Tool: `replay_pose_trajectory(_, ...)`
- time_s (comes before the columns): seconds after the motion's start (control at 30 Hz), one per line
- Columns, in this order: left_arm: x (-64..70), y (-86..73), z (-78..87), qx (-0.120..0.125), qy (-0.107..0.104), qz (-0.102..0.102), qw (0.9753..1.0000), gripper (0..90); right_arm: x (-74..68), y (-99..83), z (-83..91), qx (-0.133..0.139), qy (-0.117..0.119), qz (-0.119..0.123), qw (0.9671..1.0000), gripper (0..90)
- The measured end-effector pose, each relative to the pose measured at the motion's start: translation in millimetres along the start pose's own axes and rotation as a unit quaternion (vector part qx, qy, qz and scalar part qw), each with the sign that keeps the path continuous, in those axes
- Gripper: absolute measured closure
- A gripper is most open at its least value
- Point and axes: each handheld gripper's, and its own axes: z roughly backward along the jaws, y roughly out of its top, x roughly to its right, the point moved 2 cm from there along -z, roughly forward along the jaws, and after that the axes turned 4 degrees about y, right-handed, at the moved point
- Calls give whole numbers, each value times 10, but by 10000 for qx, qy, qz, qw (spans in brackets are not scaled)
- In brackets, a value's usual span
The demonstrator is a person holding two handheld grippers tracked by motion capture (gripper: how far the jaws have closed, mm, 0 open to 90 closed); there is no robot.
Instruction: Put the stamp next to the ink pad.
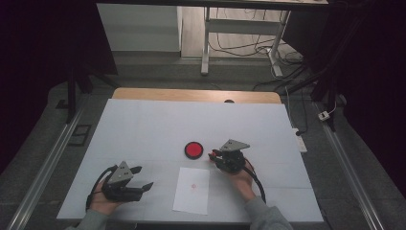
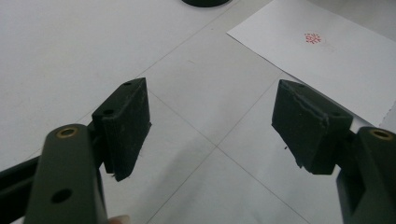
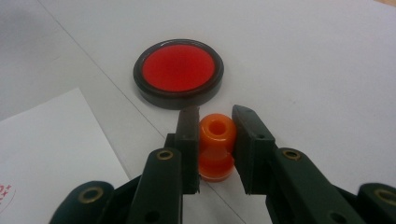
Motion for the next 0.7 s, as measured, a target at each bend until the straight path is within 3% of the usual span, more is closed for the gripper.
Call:
replay_pose_trajectory(0.17,-2,-2,0,-1,4,6,10000,272,-3,0,0,7,-5,-5,10000,711)
replay_pose_trajectory(0.37,-15,-6,-1,-2,8,22,10000,269,11,21,37,136,-21,15,9999,570)
replay_pose_trajectory(0.7,-31,-12,0,0,23,60,10000,263,-4,67,134,394,115,30,9992,474)
